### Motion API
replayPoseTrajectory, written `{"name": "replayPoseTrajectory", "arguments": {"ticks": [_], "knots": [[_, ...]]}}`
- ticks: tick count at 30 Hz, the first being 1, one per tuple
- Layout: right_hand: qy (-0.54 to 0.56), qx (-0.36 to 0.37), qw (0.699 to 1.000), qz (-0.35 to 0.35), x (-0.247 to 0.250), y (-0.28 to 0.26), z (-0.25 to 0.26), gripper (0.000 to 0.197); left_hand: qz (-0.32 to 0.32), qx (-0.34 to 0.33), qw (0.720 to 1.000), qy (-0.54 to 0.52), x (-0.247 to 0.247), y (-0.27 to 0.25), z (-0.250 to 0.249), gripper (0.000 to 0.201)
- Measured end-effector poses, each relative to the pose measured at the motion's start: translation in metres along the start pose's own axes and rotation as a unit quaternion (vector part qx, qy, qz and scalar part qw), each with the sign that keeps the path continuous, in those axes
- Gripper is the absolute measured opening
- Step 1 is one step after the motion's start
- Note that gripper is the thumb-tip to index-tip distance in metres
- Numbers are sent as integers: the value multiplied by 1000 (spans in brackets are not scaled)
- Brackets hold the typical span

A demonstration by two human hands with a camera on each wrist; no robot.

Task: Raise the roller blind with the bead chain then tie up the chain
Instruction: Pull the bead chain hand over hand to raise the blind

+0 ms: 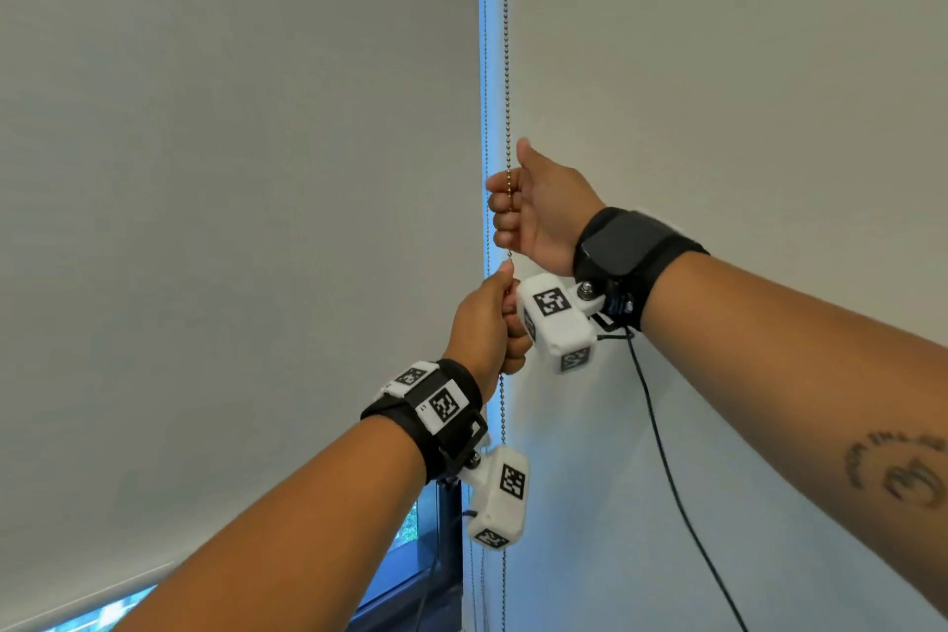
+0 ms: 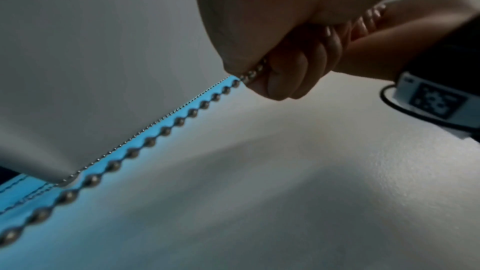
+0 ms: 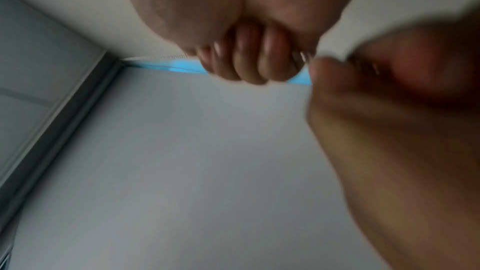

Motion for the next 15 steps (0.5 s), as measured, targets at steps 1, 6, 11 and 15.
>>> {"name": "replayPoseTrajectory", "arguments": {"ticks": [1,6,11,15], "knots": [[15,-2,1000,-24,-3,-2,-4,49,-17,-6,1000,6,2,0,3,38],[94,15,992,-83,-13,-18,-25,51,-20,-72,992,104,17,4,2,20],[122,9,991,-63,-11,-25,-46,51,27,-97,994,53,35,24,-29,41],[120,9,992,-39,-5,-29,-58,50,54,-137,985,93,38,28,-53,54]]}}
Point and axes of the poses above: each hand's wrist, its own y-axis towards the middle knuckle, its own x-axis out of the back of the hand, z = x × y, the point moved 3 cm from there along y, towards the middle knuckle, and after that the axes turned 12 degrees about -z, right-handed, at the moved point
